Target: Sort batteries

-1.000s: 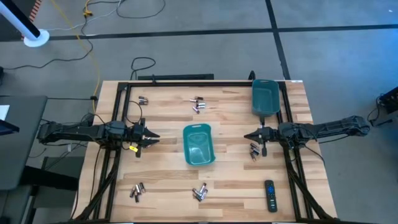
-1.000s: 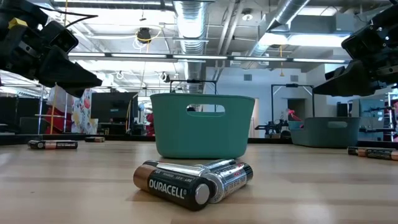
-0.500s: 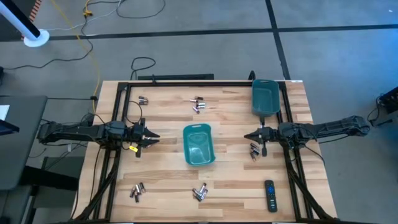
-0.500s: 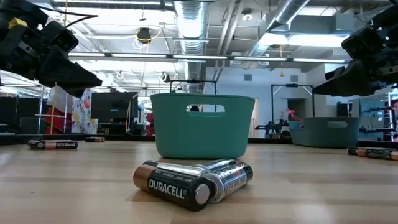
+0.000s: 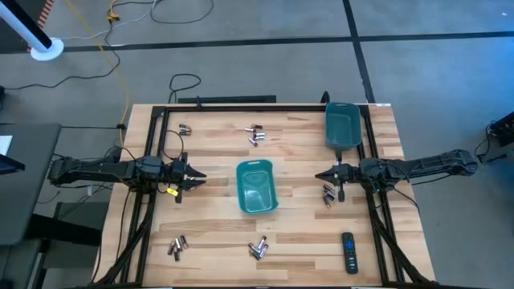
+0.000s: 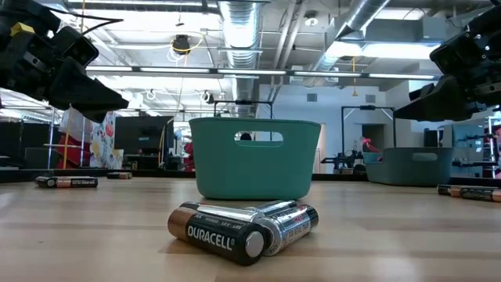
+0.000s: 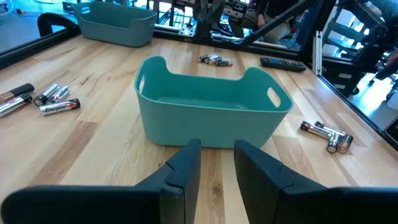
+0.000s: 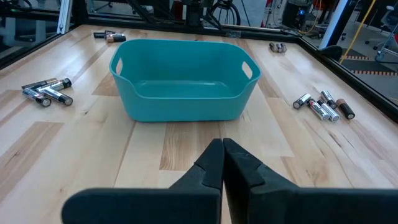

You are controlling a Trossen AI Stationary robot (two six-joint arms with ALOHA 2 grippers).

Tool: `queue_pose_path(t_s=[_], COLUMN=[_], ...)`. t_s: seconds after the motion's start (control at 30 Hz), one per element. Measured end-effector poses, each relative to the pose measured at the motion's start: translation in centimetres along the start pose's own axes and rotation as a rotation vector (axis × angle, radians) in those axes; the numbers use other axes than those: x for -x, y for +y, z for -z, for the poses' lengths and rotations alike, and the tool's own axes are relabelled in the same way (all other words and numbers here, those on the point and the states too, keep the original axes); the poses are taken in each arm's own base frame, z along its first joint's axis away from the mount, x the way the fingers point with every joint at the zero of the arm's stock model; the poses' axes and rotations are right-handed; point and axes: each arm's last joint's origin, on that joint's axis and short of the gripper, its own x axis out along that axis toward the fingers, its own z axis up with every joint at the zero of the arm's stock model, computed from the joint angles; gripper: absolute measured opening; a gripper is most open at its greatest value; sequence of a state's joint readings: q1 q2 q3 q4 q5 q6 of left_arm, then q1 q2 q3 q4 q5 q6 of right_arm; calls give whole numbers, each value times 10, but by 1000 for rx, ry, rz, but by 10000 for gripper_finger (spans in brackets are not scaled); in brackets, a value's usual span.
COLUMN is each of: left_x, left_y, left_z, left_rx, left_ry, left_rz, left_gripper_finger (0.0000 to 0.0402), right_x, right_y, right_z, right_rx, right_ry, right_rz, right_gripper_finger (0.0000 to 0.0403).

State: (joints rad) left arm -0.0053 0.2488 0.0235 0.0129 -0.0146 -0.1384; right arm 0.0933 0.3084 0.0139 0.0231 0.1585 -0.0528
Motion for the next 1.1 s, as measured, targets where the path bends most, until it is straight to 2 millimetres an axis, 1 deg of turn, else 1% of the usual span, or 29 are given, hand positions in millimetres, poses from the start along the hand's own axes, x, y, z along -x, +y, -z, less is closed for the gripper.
queue_pose_path(t_s=[1.1], left_x=[0], left_y=[0], left_z=[0], left_rx=[0], left_ry=[0], left_rz=[0], left_gripper_finger=[91], right_x=[0], right_y=[0], right_z=[-1], right_rx=[-6], right_ry=[-17], right_rz=[3], right_gripper_finger=[27])
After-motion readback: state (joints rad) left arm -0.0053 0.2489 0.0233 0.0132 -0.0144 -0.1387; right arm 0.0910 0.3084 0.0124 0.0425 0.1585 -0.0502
